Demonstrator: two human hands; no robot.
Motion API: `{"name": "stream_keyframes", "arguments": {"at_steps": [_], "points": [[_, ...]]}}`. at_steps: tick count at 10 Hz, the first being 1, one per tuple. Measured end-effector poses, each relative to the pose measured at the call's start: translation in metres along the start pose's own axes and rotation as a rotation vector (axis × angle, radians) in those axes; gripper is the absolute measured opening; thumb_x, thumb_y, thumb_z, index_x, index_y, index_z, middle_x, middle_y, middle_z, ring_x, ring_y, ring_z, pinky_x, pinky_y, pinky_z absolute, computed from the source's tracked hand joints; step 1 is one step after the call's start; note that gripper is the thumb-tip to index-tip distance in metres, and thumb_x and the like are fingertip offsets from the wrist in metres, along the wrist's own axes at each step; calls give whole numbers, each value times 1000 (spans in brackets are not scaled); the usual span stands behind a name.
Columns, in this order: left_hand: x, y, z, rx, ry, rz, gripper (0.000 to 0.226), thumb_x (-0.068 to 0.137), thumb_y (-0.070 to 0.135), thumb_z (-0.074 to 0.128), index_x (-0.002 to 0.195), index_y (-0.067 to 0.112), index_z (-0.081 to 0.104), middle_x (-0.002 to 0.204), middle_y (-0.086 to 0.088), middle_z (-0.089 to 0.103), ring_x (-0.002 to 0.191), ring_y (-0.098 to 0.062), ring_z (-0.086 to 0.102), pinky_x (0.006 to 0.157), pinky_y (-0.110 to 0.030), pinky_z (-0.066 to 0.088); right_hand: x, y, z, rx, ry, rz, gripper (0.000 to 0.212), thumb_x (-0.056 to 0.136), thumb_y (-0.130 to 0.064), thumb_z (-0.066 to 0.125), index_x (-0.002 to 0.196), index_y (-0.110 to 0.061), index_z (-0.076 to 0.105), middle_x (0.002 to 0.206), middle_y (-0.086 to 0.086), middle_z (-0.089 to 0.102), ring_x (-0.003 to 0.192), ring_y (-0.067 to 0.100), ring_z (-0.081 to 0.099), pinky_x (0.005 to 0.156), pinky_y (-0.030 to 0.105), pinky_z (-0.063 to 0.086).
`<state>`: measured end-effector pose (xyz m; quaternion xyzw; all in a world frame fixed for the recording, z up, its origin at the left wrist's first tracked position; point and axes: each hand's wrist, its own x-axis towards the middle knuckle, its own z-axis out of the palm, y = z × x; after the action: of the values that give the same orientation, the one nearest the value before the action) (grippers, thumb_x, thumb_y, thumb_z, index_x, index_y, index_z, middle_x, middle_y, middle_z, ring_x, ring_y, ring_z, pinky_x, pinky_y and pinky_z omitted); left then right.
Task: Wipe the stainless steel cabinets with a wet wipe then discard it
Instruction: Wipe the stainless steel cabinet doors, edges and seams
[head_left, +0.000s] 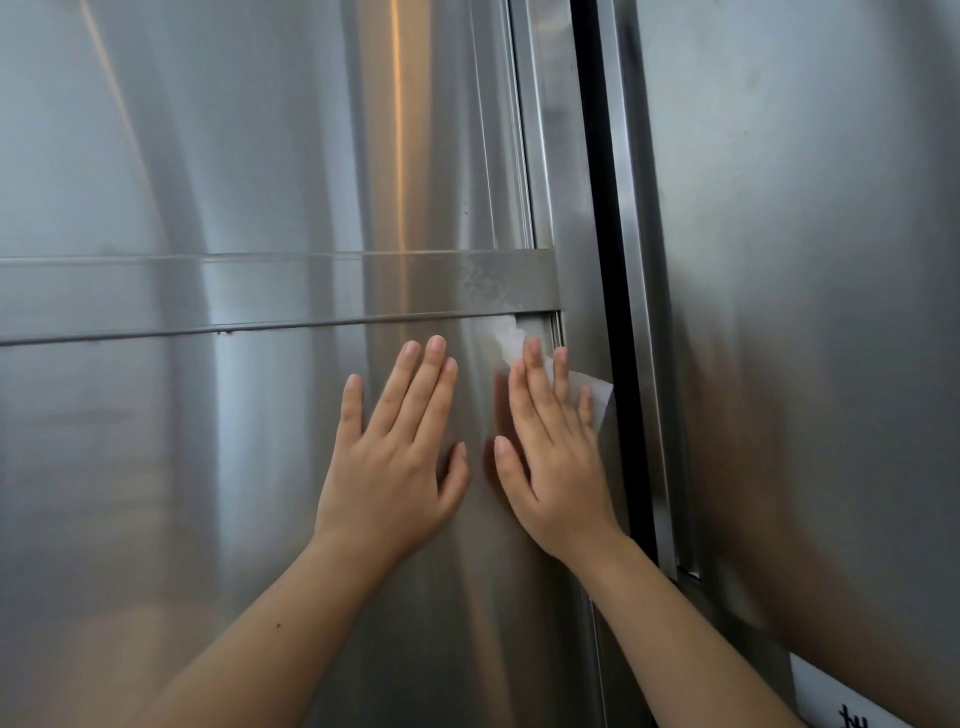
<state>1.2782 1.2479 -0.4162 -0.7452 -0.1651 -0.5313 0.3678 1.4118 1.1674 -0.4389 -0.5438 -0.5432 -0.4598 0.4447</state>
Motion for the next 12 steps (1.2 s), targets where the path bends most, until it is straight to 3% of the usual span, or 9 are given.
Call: {"name": "stream_keyframes", "arguments": {"at_steps": [1,2,4,6,7,9,10,12], "points": [[0,0,0,-6,0,-1,63,85,35,38,140,4,39,149,-11,32,138,-25,28,105,-54,27,5,1,0,-19,-71,-77,56,92,-29,33,144,-10,19,153,5,12,143,23,6,116,48,9],[0,0,0,-12,4,-2,63,84,35,38,139,4,40,148,-11,33,137,-26,29,104,-55,28,3,3,2,-42,-26,-142,59,90,-26,40,142,-4,22,151,11,16,141,30,14,114,49,16],[0,0,0,-11,7,-4,64,84,35,38,139,4,41,148,-11,33,137,-26,29,104,-55,28,-1,5,7,-38,37,-97,68,88,-25,42,141,6,13,149,22,13,141,27,13,115,43,16],[0,0,1,-12,13,-2,63,85,35,38,139,4,41,149,-11,32,138,-24,28,106,-52,23,-2,2,8,-210,63,-51,59,90,-31,37,141,-5,28,149,18,24,140,30,21,112,52,17],[0,1,1,-13,11,-4,63,85,35,39,140,4,40,149,-11,32,138,-24,27,106,-52,23,-6,-1,9,-264,103,0,55,90,-32,38,140,-10,31,145,26,31,136,35,29,107,54,24],[0,0,1,-13,6,-6,63,84,35,39,140,4,39,149,-11,32,138,-24,28,105,-54,26,-13,-3,9,-294,135,-2,52,89,-30,37,138,-11,36,136,25,44,131,37,38,103,57,33],[0,0,0,-12,0,-6,64,84,35,39,140,4,39,149,-11,31,138,-24,28,105,-54,27,-13,-3,9,-342,156,-19,52,90,-31,36,137,-10,38,136,23,46,132,35,36,106,56,28],[0,0,1,-13,-6,-6,64,85,35,39,140,4,39,149,-11,31,138,-25,28,105,-55,27,-15,-2,10,-369,168,-6,52,89,-32,37,136,-11,42,118,18,58,113,27,46,98,47,39]]}}
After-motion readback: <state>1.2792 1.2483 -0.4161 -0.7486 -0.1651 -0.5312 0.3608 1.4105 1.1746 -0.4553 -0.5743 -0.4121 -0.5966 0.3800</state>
